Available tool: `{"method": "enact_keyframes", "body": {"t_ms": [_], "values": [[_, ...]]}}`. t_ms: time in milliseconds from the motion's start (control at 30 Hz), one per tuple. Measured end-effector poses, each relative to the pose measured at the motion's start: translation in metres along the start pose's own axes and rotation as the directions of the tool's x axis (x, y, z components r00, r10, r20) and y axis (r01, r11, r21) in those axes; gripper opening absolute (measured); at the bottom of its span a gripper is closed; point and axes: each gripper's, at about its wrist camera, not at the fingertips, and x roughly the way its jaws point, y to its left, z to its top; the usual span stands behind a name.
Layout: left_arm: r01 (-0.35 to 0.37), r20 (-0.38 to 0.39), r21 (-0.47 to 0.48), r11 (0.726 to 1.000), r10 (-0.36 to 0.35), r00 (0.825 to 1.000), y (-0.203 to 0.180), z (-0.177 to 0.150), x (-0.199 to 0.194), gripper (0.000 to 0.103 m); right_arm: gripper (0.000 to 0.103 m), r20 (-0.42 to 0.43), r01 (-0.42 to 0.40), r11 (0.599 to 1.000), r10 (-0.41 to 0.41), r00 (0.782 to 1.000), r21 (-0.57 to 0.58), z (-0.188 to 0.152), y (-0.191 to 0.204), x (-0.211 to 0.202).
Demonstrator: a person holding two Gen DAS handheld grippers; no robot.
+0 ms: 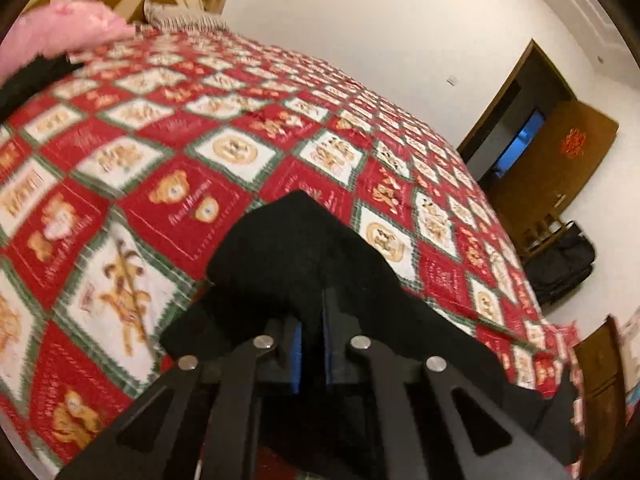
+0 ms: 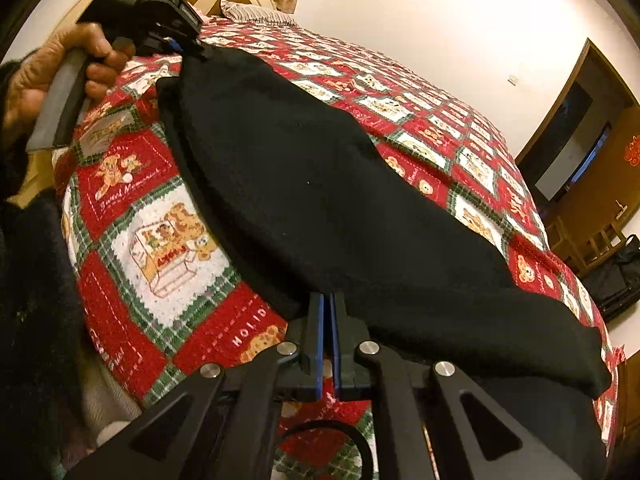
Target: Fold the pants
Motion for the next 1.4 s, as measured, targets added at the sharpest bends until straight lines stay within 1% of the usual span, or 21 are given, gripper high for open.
{"method": "enact_keyframes", "body": {"t_ms": [100, 200, 233, 267, 300, 333, 367, 400, 467, 533, 567, 600, 667, 767, 833, 967, 1033, 1067, 1100, 1200, 1400], "values": [[-0.096, 0.049, 0.023, 0.995, 0.095, 0.994, -0.006, -0.004, -0.018, 0.006, 0.0, -0.024, 0.02, 1.0, -0.02, 1.0, -0.001, -0.005, -0.008, 0.001], [-0.176, 0.055, 0.071, 0.982, 0.173, 0.983, -0.01, -0.013, -0.025, 0.006, 0.0, -0.025, -0.011, 0.998, 0.012, 1.0, 0.056, -0.01, -0.019, 0.0], [-0.206, 0.051, 0.094, 0.974, 0.202, 0.978, -0.009, -0.018, -0.021, 0.006, 0.0, -0.022, -0.017, 0.998, 0.019, 1.0, 0.066, -0.01, -0.02, 0.0], [-0.228, 0.04, 0.113, 0.967, 0.225, 0.974, -0.007, -0.021, -0.015, 0.009, 0.0, -0.022, -0.015, 0.998, 0.017, 1.0, 0.064, -0.009, -0.019, 0.0], [-0.273, 0.007, 0.132, 0.953, 0.274, 0.962, -0.001, -0.026, -0.002, 0.014, 0.0, -0.021, -0.009, 0.998, 0.01, 1.0, 0.055, -0.009, -0.018, 0.0], [-0.294, -0.02, 0.136, 0.946, 0.299, 0.954, 0.004, -0.029, 0.006, 0.015, 0.0, -0.02, -0.003, 0.999, 0.003, 1.0, 0.045, -0.009, -0.016, -0.001], [-0.293, -0.02, 0.138, 0.946, 0.298, 0.954, 0.007, -0.031, 0.01, 0.016, 0.0, -0.018, 0.0, 0.999, 0.001, 1.0, 0.04, -0.009, -0.015, -0.001], [-0.302, 0.014, 0.165, 0.939, 0.304, 0.953, 0.005, -0.031, 0.008, 0.019, 0.0, -0.018, -0.003, 0.999, 0.004, 1.0, 0.042, -0.009, -0.016, -0.001], [-0.323, 0.008, 0.214, 0.922, 0.329, 0.944, 0.0, -0.03, 0.008, 0.022, 0.0, -0.009, -0.025, 0.997, 0.025, 1.0, 0.069, -0.006, -0.021, -0.007], [-0.348, 0.003, 0.212, 0.913, 0.356, 0.935, 0.002, -0.026, 0.004, 0.035, 0.0, 0.029, -0.048, 0.993, 0.045, 0.999, 0.108, -0.001, -0.028, -0.018], [-0.373, 0.009, 0.198, 0.907, 0.378, 0.926, 0.004, -0.022, 0.0, 0.042, 0.0, 0.058, -0.062, 0.989, 0.055, 0.997, 0.133, 0.004, -0.032, -0.025], [-0.389, 0.02, 0.193, 0.901, 0.393, 0.919, 0.004, -0.02, -0.006, 0.044, 0.0, 0.083, -0.075, 0.985, 0.062, 0.995, 0.153, 0.008, -0.036, -0.031], [-0.414, 0.043, 0.203, 0.887, 0.414, 0.909, 0.003, -0.012, -0.014, 0.044, 0.001, 0.128, -0.097, 0.977, 0.074, 0.989, 0.192, 0.019, -0.043, -0.037], [-0.449, 0.095, 0.229, 0.864, 0.439, 0.893, -0.008, -0.007, -0.024, 0.046, 0.001, 0.156, -0.11, 0.967, 0.075, 0.985, 0.231, 0.034, -0.048, -0.032], [-0.466, 0.14, 0.258, 0.846, 0.444, 0.885, -0.019, -0.002, -0.029, 0.05, 0.001, 0.158, -0.119, 0.963, 0.081, 0.984, 0.244, 0.042, -0.048, -0.025], [-0.463, 0.179, 0.309, 0.831, 0.428, 0.886, -0.036, 0.003, -0.03, 0.052, 0.001, 0.152, -0.127, 0.949, 0.085, 0.985, 0.29, 0.054, -0.05, -0.012], [-0.446, 0.169, 0.327, 0.833, 0.413, 0.895, -0.044, 0.005, -0.027, 0.055, 0.001, 0.139, -0.152, 0.931, 0.111, 0.984, 0.331, 0.057, -0.055, -0.006], [-0.434, 0.162, 0.336, 0.836, 0.403, 0.901, -0.049, 0.005, -0.026, 0.056, 0.001, 0.124, -0.154, 0.927, 0.118, 0.985, 0.341, 0.057, -0.055, -0.003], [-0.431, 0.16, 0.342, 0.835, 0.4, 0.903, -0.053, 0.005, -0.025, 0.056, 0.001, 0.104, -0.147, 0.925, 0.117, 0.988, 0.349, 0.057, -0.055, 0.001], [-0.414, 0.143, 0.374, 0.83, 0.389, 0.91, -0.066, 0.003, -0.017, 0.059, 0.001, 0.067, -0.132, 0.926, 0.116, 0.991, 0.354, 0.054, -0.052, 0.009], [-0.357, 0.081, 0.419, 0.835, 0.358, 0.93, -0.085, -0.005, 0.0, 0.059, 0.001, -0.009, -0.089, 0.931, 0.098, 0.995, 0.355, 0.043, -0.051, 0.019]]}}
